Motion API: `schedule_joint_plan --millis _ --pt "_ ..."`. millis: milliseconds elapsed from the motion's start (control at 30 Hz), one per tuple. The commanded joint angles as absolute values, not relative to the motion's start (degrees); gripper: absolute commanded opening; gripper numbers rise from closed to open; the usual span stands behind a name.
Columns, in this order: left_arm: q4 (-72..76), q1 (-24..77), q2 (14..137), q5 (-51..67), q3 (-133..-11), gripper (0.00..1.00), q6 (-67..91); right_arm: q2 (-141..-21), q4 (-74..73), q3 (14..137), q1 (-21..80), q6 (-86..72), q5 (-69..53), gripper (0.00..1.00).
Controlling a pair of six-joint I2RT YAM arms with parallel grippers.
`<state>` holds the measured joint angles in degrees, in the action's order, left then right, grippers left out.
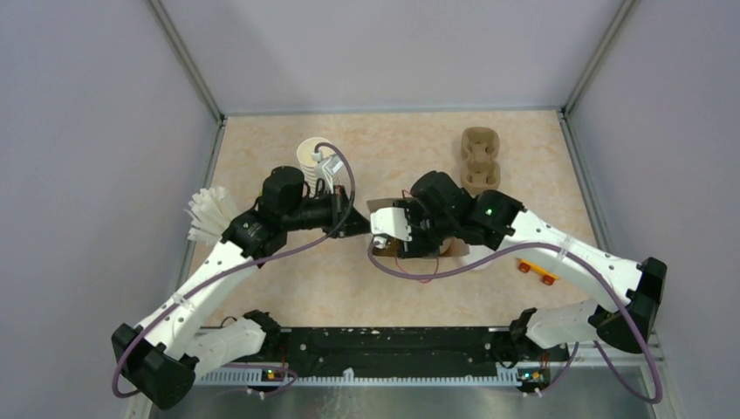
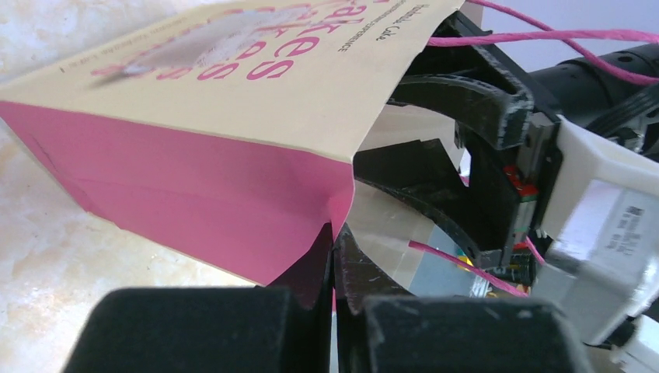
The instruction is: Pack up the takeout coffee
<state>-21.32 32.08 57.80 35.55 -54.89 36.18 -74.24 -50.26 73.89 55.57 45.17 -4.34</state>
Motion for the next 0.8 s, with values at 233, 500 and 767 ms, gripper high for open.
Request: schedule_joint_plan --millis 233,500,767 --pt "-24.08 32.21 58.62 35.75 -59.59 0.0 40.82 -73.97 -51.82 79.24 53.8 40.53 -7.61 0.62" --pt "-26.36 32.24 60.02 34.66 -61.07 0.0 41.33 -75.03 -52.23 83.76 51.94 35.67 -9.31 0.6" --pt "-27.74 32.22 61.92 31.86 -62.1 0.04 39.3 -76.68 -52.17 85.31 50.62 32.06 -13.66 0.6"
